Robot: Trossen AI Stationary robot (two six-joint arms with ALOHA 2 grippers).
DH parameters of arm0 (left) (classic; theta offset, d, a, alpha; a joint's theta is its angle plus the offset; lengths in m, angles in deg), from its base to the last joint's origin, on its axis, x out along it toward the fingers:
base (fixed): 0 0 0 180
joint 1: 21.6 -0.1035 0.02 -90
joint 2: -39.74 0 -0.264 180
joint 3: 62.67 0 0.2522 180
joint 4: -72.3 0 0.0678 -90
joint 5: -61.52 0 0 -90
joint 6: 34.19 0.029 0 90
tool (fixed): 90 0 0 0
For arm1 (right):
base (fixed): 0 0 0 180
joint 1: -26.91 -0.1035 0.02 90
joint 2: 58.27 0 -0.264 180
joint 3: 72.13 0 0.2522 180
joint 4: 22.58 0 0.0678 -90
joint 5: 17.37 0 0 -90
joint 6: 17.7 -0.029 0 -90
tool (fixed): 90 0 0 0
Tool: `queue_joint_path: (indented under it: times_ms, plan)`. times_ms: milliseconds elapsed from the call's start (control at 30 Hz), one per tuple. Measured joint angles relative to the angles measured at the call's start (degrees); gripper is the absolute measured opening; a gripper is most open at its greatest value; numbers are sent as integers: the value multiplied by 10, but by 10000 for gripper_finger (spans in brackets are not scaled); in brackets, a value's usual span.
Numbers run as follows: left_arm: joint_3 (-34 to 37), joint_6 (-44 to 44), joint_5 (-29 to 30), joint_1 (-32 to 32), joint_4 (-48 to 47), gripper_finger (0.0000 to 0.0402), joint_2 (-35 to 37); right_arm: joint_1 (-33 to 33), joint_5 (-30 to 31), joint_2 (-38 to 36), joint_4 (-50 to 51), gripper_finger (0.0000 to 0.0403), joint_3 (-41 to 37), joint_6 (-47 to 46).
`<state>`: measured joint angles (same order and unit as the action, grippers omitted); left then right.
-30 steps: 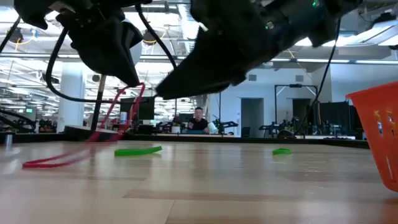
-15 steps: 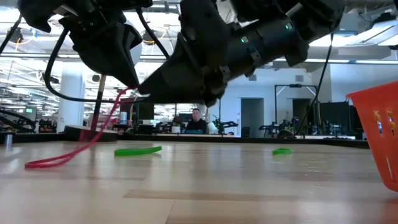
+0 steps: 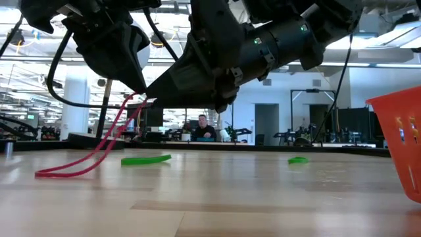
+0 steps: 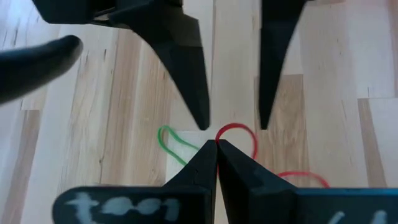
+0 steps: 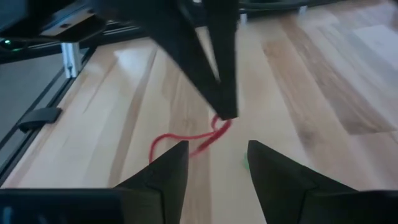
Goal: Pick and place items into bin
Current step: Put the red rubber band into the orange bin
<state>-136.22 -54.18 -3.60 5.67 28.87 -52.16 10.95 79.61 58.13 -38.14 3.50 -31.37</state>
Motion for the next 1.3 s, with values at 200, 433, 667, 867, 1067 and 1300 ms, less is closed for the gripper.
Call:
queue_joint_path:
  times_ms: [200,433,667,867,1067,1300]
  plan:
    - [0,-1,13,-2,0,0,0,3,9,2,-1,147,0,-1]
    - [0,-2,14,-12,2,0,0,12,9,3,1,106,0,-14]
    - [0,-2,14,-25,9,0,0,20,8,3,1,77,0,-14]
    - [0,-2,10,-26,9,0,0,20,9,3,1,57,0,-14]
    - [0,-7,-16,-26,9,0,0,20,8,3,2,7,0,-13]
    - [0,-7,-3,-26,9,8,0,20,8,3,4,4,0,-14]
